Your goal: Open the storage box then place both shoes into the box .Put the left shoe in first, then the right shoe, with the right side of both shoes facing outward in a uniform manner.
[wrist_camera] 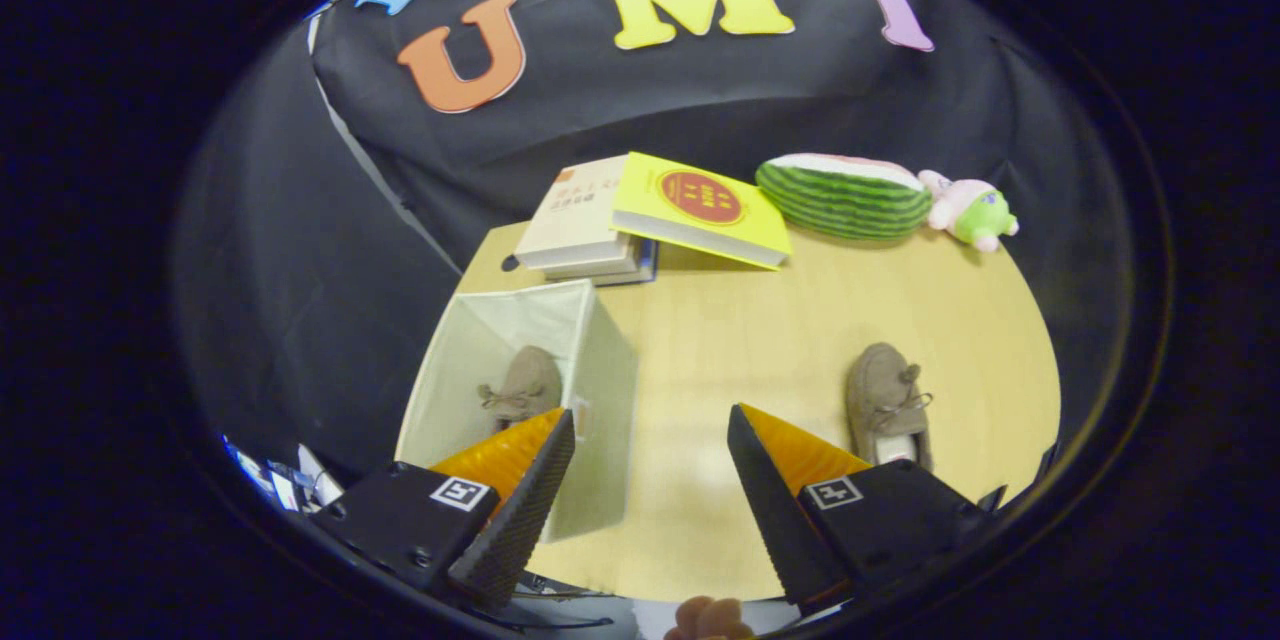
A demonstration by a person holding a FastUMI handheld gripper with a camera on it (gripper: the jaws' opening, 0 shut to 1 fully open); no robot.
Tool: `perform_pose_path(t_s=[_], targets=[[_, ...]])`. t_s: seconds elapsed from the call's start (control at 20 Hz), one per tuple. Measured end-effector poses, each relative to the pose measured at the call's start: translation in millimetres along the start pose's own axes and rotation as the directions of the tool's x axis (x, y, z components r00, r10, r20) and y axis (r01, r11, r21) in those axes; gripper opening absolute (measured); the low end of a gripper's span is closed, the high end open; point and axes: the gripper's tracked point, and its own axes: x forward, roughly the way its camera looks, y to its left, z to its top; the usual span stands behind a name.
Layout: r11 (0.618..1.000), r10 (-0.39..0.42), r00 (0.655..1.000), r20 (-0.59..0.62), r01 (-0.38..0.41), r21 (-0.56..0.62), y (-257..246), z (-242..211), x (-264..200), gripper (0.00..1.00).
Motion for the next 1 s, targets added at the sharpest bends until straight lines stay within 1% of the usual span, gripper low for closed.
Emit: perform_pose_path(t_s=[0.3,0.6,0.75,0.9,1.0], targets=[[0.991,-0.125,0.992,-0.017,0.125,0.053,-100,1,6,0.99],[0.977,-0.194,0.977,-0.088,0.200,0.068,-174,-20,23,0.99],[0.976,-0.189,0.970,-0.152,0.203,0.081,-194,-40,38,0.99],[0.977,-0.184,0.960,-0.213,0.202,0.067,-214,-65,51,0.99],[0.976,-0.190,0.945,-0.266,0.211,0.054,-225,-85,59,0.99]])
